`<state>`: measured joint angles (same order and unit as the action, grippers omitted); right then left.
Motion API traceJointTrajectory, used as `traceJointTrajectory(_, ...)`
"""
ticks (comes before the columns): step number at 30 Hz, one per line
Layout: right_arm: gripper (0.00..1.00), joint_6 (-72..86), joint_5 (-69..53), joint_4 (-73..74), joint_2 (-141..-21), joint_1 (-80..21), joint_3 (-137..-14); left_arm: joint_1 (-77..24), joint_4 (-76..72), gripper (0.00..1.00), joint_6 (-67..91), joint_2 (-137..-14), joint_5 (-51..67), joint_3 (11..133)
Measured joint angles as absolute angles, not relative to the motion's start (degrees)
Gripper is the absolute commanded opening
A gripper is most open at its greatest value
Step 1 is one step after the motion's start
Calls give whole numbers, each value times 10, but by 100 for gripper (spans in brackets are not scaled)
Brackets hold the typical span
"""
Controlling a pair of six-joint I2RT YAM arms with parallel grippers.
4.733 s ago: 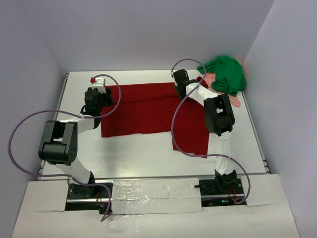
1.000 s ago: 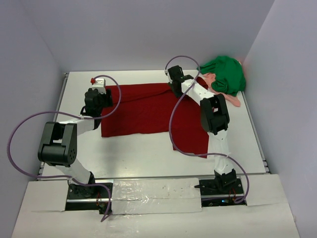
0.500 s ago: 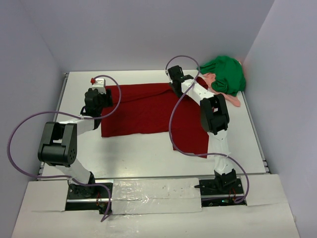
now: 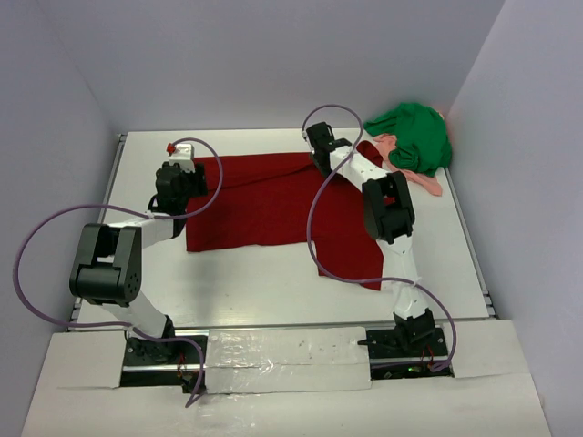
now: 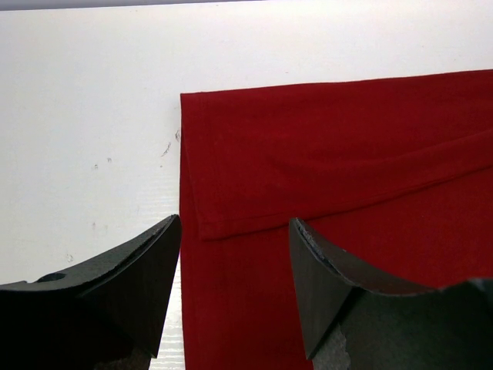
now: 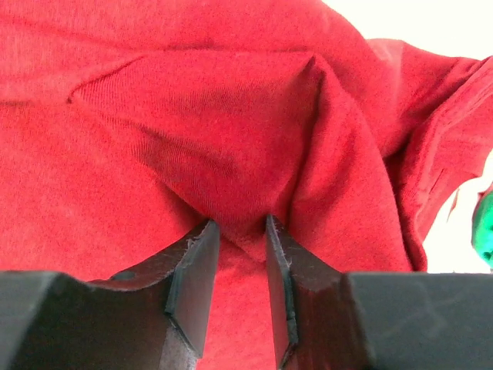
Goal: Fold and stack the t-shirts
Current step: Fold the tshirt
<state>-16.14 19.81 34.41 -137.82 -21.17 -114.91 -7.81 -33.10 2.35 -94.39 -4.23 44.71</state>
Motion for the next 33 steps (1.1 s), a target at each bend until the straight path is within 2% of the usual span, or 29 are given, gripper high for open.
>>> traceJointTrajectory(4,32,-162,198,345,-1384,-210,-1155,-78,-331,67,24,-944,-42,447)
traceJointTrajectory(7,24,-164,199,343,-1387,-209,-1155,-78,-330,66,24,-944,-42,447)
traceJointTrajectory(9,12,-166,199,342,-1388,-209,-1155,-78,-330,66,24,-944,-42,447)
traceJointTrajectory(10,3,-168,200,342,-1389,-209,-1155,-78,-330,66,24,-944,-42,447)
traceJointTrajectory(11,0,-169,201,341,-1390,-209,-1155,-78,-330,66,24,-944,-42,447)
traceJointTrajectory(33,0,-182,207,331,-1341,-219,-1091,-82,-319,66,24,-944,-38,447)
